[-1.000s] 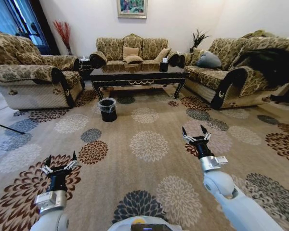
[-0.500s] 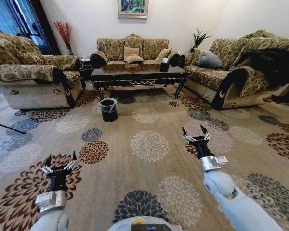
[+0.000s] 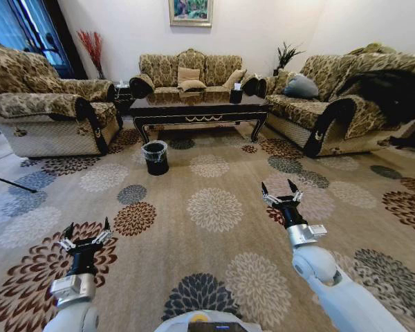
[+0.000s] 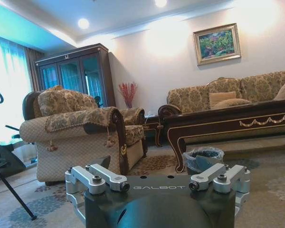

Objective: Move to the front of the table and pick up the trash from the floor, then place it into the trash bin.

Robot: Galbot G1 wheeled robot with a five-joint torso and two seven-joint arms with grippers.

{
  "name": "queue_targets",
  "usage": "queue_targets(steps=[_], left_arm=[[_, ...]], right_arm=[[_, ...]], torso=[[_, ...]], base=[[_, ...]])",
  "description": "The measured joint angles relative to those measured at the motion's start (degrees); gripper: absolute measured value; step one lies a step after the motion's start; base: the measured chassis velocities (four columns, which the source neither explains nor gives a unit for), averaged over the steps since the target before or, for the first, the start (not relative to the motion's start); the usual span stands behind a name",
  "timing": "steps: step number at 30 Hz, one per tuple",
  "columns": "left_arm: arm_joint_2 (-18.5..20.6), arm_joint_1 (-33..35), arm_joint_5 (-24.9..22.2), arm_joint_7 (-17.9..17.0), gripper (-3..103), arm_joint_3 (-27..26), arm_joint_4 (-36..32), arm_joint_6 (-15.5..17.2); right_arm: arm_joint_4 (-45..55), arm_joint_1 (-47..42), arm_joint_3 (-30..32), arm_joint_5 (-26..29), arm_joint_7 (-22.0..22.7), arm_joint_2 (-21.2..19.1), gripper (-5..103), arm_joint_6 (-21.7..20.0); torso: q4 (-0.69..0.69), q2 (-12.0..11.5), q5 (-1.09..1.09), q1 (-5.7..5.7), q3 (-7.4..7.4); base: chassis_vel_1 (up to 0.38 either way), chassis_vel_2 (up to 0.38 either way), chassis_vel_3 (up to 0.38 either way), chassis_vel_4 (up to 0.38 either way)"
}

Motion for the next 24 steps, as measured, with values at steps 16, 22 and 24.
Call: queue_targets(steps=[16, 22, 24], left_arm=[[0.00, 0.00, 0.00, 0.00, 100, 0.00, 0.00, 0.00], [0.00, 0.00, 0.00, 0.00, 100, 0.00, 0.00, 0.00], [0.00, 0.00, 0.00, 0.00, 100, 0.00, 0.00, 0.00]], right_arm=[[0.00, 0.00, 0.00, 0.00, 0.00, 0.00, 100, 0.00], [0.00, 0.00, 0.00, 0.00, 0.00, 0.00, 100, 0.00], [0.00, 0.00, 0.00, 0.00, 0.00, 0.00, 100, 0.00]], torso=[[0.00, 0.39, 0.00, 0.03, 0.24], [0.00, 1.88, 0.00, 0.28, 1.54], [0.00, 2.08, 0.00, 0.31, 1.71]], base=[[0.000, 0.000, 0.000, 0.000], [0.000, 0.000, 0.000, 0.000], [0.000, 0.000, 0.000, 0.000]])
